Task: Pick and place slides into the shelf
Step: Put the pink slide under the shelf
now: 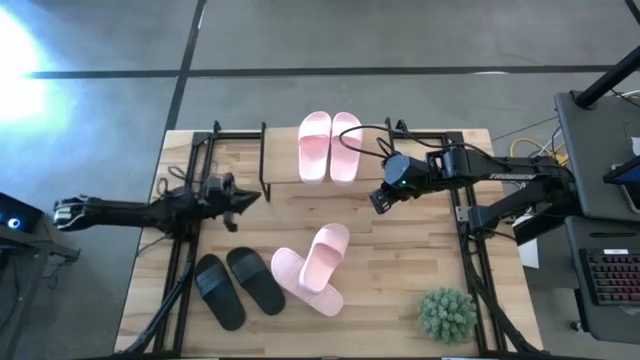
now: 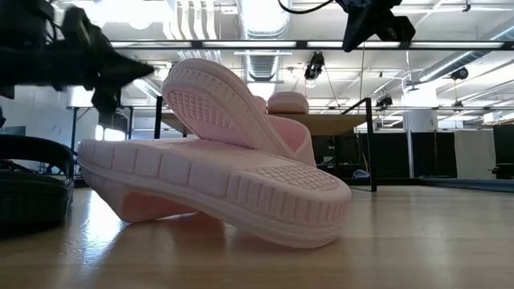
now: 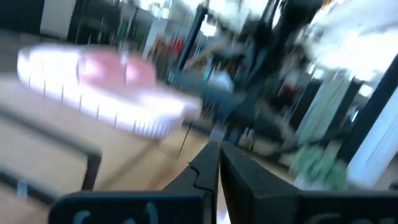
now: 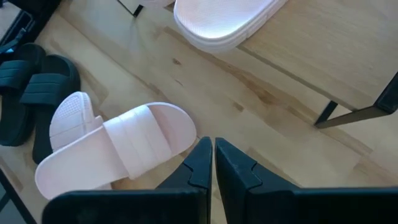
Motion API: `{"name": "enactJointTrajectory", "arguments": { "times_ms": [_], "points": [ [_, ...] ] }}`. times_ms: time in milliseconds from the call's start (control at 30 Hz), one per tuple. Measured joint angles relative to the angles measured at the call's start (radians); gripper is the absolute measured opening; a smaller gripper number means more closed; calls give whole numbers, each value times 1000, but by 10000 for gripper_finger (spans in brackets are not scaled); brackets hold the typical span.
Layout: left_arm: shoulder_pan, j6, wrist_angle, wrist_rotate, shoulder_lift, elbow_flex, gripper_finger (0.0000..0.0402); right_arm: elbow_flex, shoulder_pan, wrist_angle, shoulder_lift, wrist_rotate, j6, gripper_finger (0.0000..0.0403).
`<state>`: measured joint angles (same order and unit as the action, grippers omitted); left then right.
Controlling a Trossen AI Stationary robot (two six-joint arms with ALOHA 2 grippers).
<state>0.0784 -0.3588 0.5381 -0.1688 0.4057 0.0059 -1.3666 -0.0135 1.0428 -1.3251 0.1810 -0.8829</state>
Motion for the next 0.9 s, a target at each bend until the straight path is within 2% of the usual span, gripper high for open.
{"name": "enactJointTrajectory", "arguments": {
  "times_ms": [200,433,600,900],
  "points": [
    [-1,0,6,-1,-207,0,0,0,0,0,0,0,0,13],
    [-1,0,8,-1,-383,-1,0,0,0,0,0,0,-9,13],
    [-1,0,92,0,-369,-1,0,0,0,0,0,-1,-34,13],
    [0,0,82,-1,-374,-1,0,0,0,-1,0,-4,-34,13]
  ]
}}
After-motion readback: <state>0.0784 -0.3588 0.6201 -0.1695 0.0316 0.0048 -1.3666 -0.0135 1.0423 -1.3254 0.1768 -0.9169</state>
